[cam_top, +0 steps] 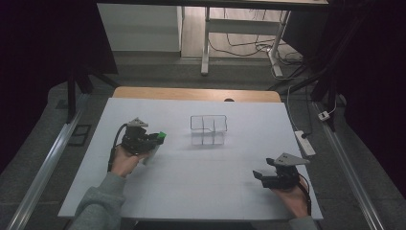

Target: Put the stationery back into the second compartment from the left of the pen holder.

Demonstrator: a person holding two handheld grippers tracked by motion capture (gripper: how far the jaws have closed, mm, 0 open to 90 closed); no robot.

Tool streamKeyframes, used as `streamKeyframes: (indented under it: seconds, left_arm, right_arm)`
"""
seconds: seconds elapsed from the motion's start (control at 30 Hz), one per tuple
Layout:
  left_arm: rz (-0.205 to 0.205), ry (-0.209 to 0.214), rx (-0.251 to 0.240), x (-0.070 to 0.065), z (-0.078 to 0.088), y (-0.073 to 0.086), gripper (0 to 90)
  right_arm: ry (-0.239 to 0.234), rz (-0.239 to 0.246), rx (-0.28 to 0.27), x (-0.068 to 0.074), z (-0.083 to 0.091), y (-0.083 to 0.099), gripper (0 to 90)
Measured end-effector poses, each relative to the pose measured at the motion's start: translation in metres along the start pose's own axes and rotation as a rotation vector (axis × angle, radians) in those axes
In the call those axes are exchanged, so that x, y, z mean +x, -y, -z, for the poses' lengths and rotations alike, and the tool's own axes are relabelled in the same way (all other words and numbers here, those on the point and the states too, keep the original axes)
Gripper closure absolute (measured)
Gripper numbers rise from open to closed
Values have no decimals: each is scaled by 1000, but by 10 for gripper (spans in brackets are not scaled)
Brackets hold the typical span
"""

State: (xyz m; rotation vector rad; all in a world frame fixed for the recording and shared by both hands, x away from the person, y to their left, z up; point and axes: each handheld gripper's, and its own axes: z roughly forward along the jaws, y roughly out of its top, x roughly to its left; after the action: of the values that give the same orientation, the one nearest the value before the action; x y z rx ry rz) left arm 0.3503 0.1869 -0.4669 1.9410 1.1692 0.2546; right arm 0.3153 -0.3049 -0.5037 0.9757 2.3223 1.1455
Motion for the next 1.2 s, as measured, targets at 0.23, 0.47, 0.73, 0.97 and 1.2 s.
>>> streamKeyframes:
  seconds: [0.23, 0.47, 0.73, 0.97, 1.2]
  left_arm:
    - [6, 33, -55, 2, 10, 0, 665]
    - [-15, 53, -118, 0, 16, -4, 665]
    - [-19, 105, -164, -2, 19, -15, 665]
    - [-41, 150, -205, -8, 16, -30, 665]
    - [-63, 182, -239, -17, 14, -46, 665]
  right_arm:
    - [-1, 5, 2, 1, 0, 0, 230]
    - [-6, 1, -1, 0, -1, 1, 230]
    - [-6, -1, 8, -1, -1, 2, 230]
    - [-8, -5, 6, -1, -3, 2, 230]
    - [1, -2, 10, -2, -2, 3, 230]
